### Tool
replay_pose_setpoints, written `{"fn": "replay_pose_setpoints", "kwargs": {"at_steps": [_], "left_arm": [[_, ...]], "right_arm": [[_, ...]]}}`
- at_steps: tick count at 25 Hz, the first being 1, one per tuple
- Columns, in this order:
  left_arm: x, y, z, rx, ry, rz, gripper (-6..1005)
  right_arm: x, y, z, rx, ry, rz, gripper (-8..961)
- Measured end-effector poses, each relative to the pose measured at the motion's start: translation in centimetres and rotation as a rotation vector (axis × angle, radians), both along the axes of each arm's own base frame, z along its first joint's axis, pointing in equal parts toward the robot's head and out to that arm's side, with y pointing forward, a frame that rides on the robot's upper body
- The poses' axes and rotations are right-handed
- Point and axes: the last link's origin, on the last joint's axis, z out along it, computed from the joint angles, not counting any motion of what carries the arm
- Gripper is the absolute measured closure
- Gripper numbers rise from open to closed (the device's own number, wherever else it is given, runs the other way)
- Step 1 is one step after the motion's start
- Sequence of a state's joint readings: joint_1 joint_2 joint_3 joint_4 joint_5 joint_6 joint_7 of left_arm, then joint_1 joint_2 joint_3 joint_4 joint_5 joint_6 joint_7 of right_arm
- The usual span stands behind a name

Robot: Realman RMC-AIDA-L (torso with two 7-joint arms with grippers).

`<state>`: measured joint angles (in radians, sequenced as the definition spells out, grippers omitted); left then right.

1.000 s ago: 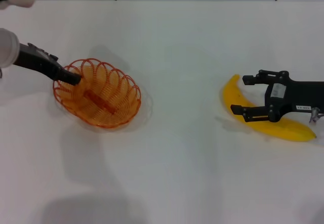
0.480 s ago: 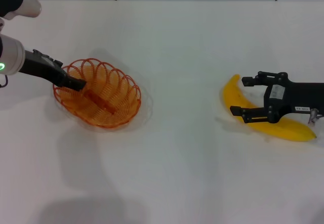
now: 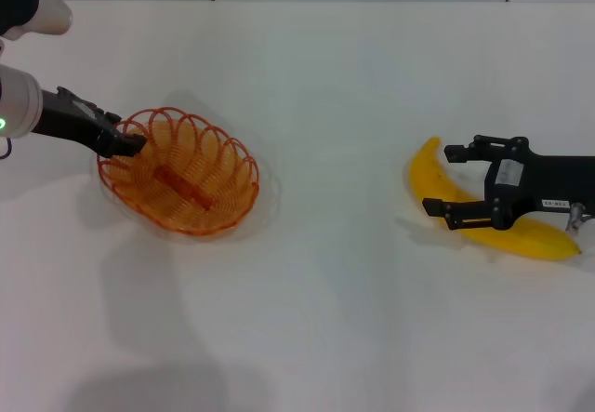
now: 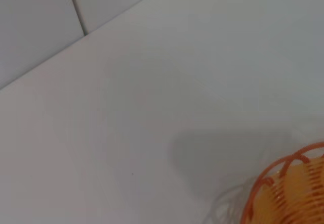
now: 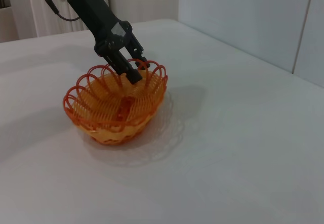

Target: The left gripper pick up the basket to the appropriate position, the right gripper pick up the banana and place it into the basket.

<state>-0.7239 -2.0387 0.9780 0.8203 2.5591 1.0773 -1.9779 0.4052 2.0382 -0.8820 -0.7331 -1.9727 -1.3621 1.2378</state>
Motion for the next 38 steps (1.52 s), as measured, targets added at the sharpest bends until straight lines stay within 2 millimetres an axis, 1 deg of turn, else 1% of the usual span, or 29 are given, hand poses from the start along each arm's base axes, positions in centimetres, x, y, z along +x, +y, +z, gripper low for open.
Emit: {"fn": "replay_pose_setpoints", "kwargs": {"at_steps": [1,6,12,18,29,33,38], "left_arm": [[0.0,0.0,0.0,0.001,0.001,-0.001,300],[0.0,0.0,-0.1,0.001,-0.001,-0.002,578],[0.2,0.1,-0.1,0.000,-0.002,-0.009,784],[0.5,0.1,0.0,0.012,-0.037,-0.013,895],[2.6,0.6,-0.4,0.048,-0.192,-0.099,908],[2.6,0.7,-1.0,0.057,-0.227,-0.081,924],[1.9,1.1,-1.7,0.108,-0.247,-0.042,937]], "right_arm": [[0.0,0.0,0.0,-0.001,0.000,0.000,73],[0.0,0.0,0.0,-0.001,0.000,0.000,73],[0.1,-0.1,0.0,-0.001,0.000,-0.003,74],[0.1,0.0,0.0,-0.001,0.000,-0.003,74],[-0.1,0.1,-0.1,-0.002,0.002,0.001,74],[-0.1,0.1,-0.1,-0.002,0.002,0.001,74],[-0.1,0.1,-0.1,-0.003,0.002,0.003,74]]}}
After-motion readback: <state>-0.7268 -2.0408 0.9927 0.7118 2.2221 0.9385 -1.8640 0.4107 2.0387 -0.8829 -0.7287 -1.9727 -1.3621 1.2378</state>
